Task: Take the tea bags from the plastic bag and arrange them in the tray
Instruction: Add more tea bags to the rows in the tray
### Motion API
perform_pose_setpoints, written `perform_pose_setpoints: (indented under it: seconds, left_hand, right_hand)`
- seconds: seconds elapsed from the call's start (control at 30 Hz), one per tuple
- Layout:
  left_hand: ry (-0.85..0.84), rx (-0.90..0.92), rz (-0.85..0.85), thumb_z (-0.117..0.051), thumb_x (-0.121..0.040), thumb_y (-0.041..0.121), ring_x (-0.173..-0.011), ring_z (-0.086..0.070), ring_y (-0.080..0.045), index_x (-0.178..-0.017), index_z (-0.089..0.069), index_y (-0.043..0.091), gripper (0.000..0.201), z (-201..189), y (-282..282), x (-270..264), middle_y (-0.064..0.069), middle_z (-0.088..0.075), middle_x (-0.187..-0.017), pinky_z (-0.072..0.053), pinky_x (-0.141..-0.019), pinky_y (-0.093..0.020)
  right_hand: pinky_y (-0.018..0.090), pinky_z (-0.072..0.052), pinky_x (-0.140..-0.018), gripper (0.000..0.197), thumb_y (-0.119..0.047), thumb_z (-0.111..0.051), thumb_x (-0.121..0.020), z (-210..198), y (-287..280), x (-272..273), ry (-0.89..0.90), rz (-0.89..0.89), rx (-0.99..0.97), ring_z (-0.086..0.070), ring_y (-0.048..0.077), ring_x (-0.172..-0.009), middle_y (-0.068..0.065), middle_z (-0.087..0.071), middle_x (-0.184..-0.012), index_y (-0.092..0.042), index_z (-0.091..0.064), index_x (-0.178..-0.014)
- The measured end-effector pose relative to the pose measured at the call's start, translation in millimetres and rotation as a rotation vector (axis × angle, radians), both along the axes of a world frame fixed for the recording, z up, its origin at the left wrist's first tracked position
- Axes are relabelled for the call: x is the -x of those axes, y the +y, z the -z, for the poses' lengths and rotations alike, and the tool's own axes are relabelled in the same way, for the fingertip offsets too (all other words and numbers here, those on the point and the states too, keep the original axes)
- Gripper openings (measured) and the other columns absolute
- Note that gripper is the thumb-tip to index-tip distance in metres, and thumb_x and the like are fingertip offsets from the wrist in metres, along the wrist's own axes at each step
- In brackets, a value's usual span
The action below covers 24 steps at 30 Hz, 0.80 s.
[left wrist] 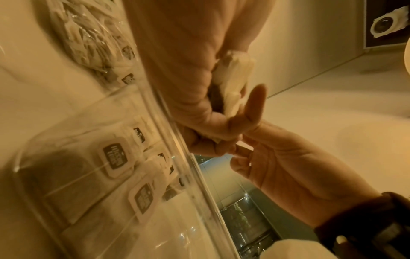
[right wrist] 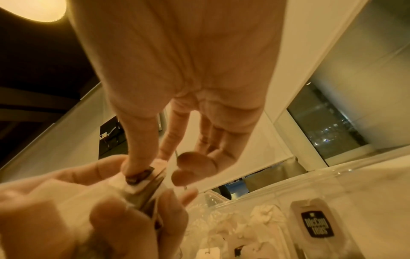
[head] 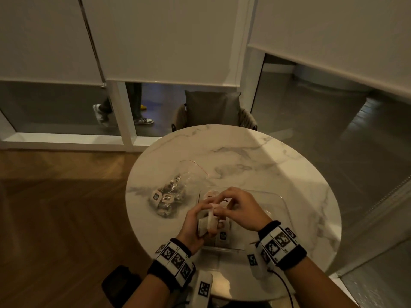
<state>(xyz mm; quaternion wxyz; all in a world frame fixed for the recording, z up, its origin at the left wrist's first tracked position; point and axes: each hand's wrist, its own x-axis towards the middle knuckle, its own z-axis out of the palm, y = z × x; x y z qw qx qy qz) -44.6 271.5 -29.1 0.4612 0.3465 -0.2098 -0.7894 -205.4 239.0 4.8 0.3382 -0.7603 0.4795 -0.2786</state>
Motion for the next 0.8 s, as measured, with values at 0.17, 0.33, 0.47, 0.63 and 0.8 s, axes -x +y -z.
perform_pose_setpoints:
  seconds: [0.17, 0.33, 0.47, 0.63, 0.8]
  left_hand:
    - [-0.044, 0.03, -0.05, -0.057, -0.088, 0.025, -0.059, -0.06, -0.018, -0.108, -0.063, 0.002, 0.03, -5, 2, 6, -0.014, -0.062, -0.081, -0.04, -0.037, -0.016]
    - [-0.153, 0.084, -0.13, -0.061, -0.089, 0.002, -0.06, -0.057, -0.017, -0.103, -0.065, 0.002, 0.014, 4, 0, 10, -0.017, -0.061, -0.087, -0.039, -0.038, -0.016]
    - [-0.18, 0.117, -0.185, -0.061, -0.091, 0.0, -0.056, -0.056, -0.014, -0.111, -0.063, -0.002, 0.02, 6, 3, 11, -0.015, -0.063, -0.084, -0.04, -0.039, -0.017]
    - [-0.159, 0.115, -0.17, -0.057, -0.093, -0.002, -0.054, -0.053, -0.013, -0.103, -0.06, 0.002, 0.012, 5, 3, 9, -0.012, -0.059, -0.078, -0.037, -0.037, -0.017]
    - [-0.15, 0.116, -0.169, -0.056, -0.094, -0.002, -0.05, -0.049, -0.011, -0.1, -0.061, 0.003, 0.009, 1, 3, 11, -0.009, -0.056, -0.075, -0.035, -0.035, -0.017]
  right_hand:
    - [0.027, -0.052, -0.059, 0.009, -0.016, -0.074, -0.086, -5, -2, 10, -0.286, 0.146, -0.099, -0.066, 0.013, -0.064, 0.004, -0.073, -0.074, -0.008, -0.069, -0.085]
    - [0.029, -0.054, -0.055, 0.007, -0.006, -0.073, -0.084, 1, 3, 9, -0.417, 0.321, -0.143, -0.068, 0.018, -0.061, 0.011, -0.071, -0.07, -0.007, -0.067, -0.084]
    - [0.024, -0.055, -0.059, 0.01, -0.004, -0.08, -0.077, -1, 12, 4, -0.369, 0.245, -0.176, -0.069, 0.019, -0.065, 0.016, -0.073, -0.078, -0.006, -0.073, -0.084]
    - [0.019, -0.05, -0.058, 0.01, -0.009, -0.084, -0.072, -9, 9, 1, -0.236, 0.284, -0.06, -0.063, 0.007, -0.058, 0.001, -0.071, -0.066, -0.009, -0.076, -0.077]
    - [0.024, -0.053, -0.054, 0.015, -0.008, -0.086, -0.069, -18, 11, -8, -0.223, 0.243, -0.085, -0.066, 0.014, -0.051, 0.007, -0.07, -0.061, -0.014, -0.074, -0.073]
